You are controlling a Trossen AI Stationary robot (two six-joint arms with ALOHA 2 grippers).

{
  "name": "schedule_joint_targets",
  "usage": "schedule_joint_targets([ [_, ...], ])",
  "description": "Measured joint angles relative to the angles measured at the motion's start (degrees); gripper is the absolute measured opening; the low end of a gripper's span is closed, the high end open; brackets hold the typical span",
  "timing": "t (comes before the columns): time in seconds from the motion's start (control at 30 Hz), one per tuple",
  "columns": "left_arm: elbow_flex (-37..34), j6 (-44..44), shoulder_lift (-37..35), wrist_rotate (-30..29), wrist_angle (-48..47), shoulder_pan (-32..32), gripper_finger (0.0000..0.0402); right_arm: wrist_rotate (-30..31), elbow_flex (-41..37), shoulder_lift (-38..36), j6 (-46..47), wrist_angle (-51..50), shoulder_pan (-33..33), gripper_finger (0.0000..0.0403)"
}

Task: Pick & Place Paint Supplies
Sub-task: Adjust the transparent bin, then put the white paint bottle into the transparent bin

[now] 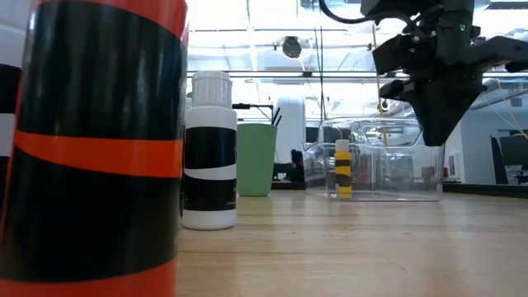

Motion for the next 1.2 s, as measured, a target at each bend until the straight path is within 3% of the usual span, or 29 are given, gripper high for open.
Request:
schedule_joint_targets([
  [0.33,0.0,0.0,0.0,0.0,0.0,0.0,0.0026,-0.2,0.7,-1.1,1.7,4.3,0.0,0.0147],
  [0.53,0.0,0.0,0.0,0.0,-0.1,0.0,0.0026,1.4,2.2,-6.0,3.0,8.5,-0.1,0.0169],
  [0.6,0.0,0.0,0.0,0.0,-0.1,0.0,0.0026,4.3,1.7,-8.7,3.4,16.2,0.6,0.0168],
  [0.7,0.0,0.0,0.0,0.0,-0.1,0.0,0.0026,6.2,-1.7,-11.8,3.2,37.0,2.8,0.0168],
  [0.87,0.0,-0.1,0.0,0.0,-0.1,0.0,0.0026,-0.9,-10.1,-8.5,3.1,73.1,6.9,0.0174],
  [1.03,0.0,-0.2,0.0,0.0,-1.0,0.0,0.0026,0.1,-11.7,3.2,1.0,85.7,10.4,0.019],
  [1.2,0.0,-0.2,0.0,0.0,-1.0,0.0,0.0026,1.2,-6.1,18.7,0.8,95.0,11.5,0.0218],
])
